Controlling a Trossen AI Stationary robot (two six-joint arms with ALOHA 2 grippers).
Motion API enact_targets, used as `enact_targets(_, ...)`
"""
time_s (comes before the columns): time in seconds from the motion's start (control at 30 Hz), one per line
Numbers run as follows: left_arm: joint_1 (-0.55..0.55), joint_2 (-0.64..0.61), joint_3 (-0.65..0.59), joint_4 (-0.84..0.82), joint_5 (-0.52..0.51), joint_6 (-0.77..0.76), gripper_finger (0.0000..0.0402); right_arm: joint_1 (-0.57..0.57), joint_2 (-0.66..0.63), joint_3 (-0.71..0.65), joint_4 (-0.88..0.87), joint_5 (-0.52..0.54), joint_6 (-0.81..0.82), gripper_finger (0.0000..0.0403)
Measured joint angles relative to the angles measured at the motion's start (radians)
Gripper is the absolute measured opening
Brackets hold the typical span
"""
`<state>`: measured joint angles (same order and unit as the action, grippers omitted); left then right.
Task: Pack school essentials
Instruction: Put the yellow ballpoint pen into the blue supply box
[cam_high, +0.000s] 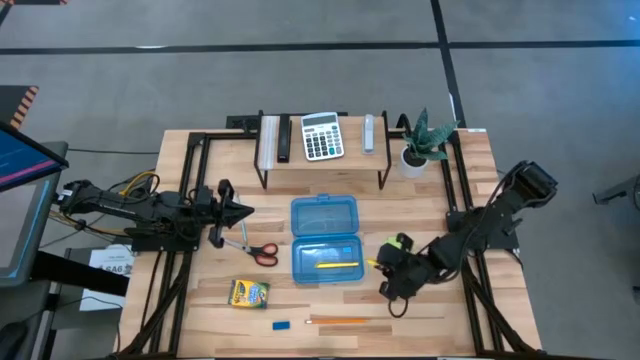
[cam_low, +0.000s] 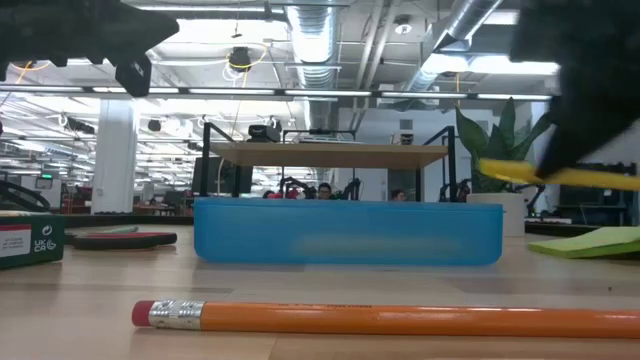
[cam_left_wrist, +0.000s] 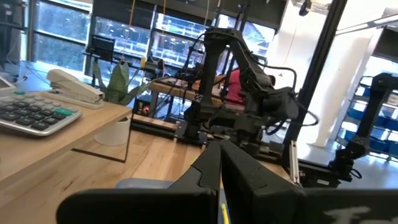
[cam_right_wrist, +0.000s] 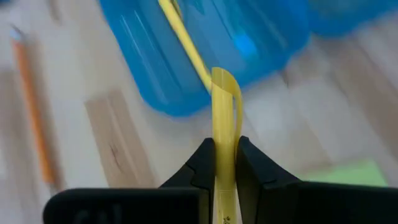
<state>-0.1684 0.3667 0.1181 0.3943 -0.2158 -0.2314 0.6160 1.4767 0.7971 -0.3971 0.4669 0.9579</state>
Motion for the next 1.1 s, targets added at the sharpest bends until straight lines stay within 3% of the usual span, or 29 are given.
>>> enact_targets(0.1,0.0,0.0,0.0,-0.002,-0.017,0.0,0.0,-0.043,0.0,0.0,0.144,-0.001,-0.142,0.005)
enact_targets(0.27,0.0,0.0,0.0,-0.012,-0.027,-0.009,0.0,-0.131,0.018,0.002,0.377,-0.098,-0.369,0.005)
enact_targets(0.53,0.0,0.0,-0.001,-0.001,0.013,-0.057,0.0,-0.254,0.064,0.006,0.561,-0.213,-0.54,0.005)
enact_targets(0.83,-0.001,0.004,-0.03,0.069,0.141,-0.058,0.0,-0.318,0.232,0.059,0.565,-0.311,-0.574,0.0058)
enact_targets(1.1,-0.001,0.054,-0.031,0.069,0.126,-0.077,0.0,-0.325,0.293,0.139,0.524,-0.312,-0.616,0.0128)
